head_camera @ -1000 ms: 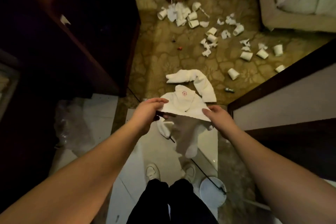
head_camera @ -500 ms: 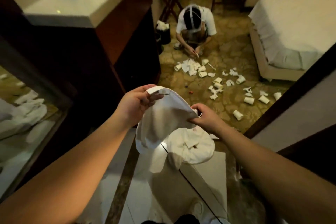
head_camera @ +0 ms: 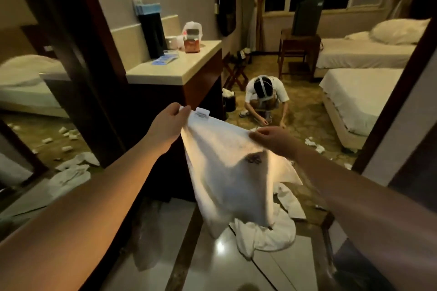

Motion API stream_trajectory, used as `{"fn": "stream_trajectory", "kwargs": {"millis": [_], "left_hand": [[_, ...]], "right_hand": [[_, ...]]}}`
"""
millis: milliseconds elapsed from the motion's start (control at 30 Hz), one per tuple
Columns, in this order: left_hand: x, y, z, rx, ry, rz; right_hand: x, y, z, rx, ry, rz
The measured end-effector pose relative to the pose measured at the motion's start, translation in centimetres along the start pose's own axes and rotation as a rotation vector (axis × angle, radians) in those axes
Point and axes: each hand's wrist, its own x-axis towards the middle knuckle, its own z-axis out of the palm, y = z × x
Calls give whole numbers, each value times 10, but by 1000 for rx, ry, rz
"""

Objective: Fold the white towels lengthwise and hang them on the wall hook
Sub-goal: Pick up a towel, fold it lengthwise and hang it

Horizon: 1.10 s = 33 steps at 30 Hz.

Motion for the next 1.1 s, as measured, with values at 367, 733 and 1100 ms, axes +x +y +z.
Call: {"fn": "stream_trajectory", "kwargs": {"millis": [367,733,1100], "left_hand": [[-126,60,-135,-112,131,141],[-295,74,-229,-283,325,160],[-474,44,-311,-171,592,44]], "right_hand": [[-130,-118,0,-228,43,-75],[-197,-163,50,-432,-120,-95],[-310,-193,158,-269,-219,-195]]}}
